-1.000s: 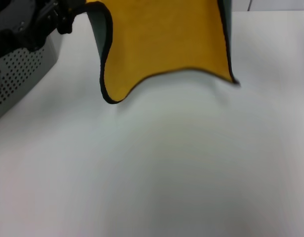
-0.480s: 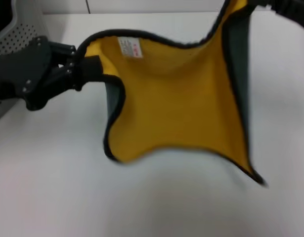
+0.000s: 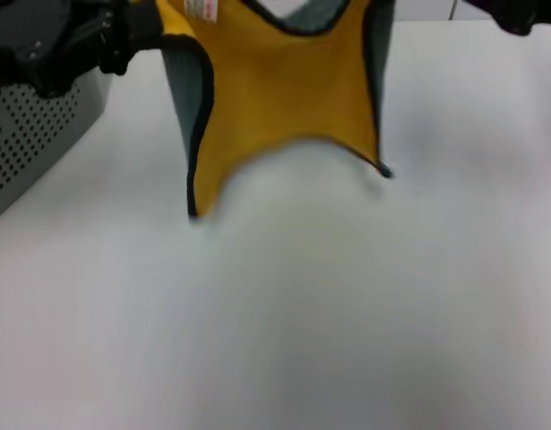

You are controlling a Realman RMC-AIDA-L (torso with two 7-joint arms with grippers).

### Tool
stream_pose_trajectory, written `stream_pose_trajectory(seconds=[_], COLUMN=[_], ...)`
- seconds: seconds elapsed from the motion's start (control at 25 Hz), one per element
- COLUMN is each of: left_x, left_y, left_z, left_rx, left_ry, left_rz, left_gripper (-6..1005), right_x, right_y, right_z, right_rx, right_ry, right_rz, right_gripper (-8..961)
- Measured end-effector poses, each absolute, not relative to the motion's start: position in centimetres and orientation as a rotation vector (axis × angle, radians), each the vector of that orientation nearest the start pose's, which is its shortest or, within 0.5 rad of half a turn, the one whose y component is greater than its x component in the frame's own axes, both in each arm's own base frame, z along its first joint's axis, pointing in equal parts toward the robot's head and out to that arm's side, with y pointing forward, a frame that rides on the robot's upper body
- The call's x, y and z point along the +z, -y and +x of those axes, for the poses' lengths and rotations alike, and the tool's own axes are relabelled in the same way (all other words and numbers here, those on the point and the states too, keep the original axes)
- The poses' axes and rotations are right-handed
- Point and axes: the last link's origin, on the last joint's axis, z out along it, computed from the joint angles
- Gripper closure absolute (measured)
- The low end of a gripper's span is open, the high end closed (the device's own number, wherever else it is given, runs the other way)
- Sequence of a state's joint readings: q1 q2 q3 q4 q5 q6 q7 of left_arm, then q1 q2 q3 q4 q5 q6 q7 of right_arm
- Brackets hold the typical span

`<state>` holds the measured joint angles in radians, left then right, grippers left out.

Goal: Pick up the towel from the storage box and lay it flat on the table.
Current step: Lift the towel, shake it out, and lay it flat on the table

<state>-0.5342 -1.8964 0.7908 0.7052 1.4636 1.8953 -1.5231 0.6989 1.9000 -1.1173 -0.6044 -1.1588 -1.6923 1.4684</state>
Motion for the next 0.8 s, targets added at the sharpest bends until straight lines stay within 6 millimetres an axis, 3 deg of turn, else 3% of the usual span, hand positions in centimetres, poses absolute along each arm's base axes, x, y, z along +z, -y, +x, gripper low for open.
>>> stream_pose_trajectory(seconds=[0.12, 0.28, 0.56, 0.68, 0.76, 0.8], left_x=[10.6, 10.5, 13.0, 12.8, 10.6, 10.6], left_y=[-32.8, -31.3, -30.0, -29.8, -30.0, -30.0], left_z=[-20.9, -20.6, -20.2, -20.2, -21.5, -21.5], left_rx=[-1.259, -1.135, -0.955, -0.831, -0.656, -0.656], left_ry=[0.331, 0.225, 0.22, 0.355, 0.54, 0.54], left_rz=[-2.736, -2.926, -3.084, -3.161, -3.195, -3.195], left_gripper=[976, 977, 977, 976, 976, 976], right_x=[6.4, 6.0, 7.4, 4.9, 1.9, 0.6], right_y=[-36.7, -34.5, -30.9, -30.8, -30.9, -31.0], right_z=[14.1, 15.0, 14.6, 15.6, 16.7, 17.2], right_rx=[1.435, 1.47, 1.5, 1.361, 1.242, 1.191], right_ry=[-0.256, -0.254, -0.206, -0.383, -0.547, -0.596], right_rz=[-2.729, -2.809, -2.959, -3.019, -3.06, -3.073], right_gripper=[946, 947, 947, 947, 947, 947])
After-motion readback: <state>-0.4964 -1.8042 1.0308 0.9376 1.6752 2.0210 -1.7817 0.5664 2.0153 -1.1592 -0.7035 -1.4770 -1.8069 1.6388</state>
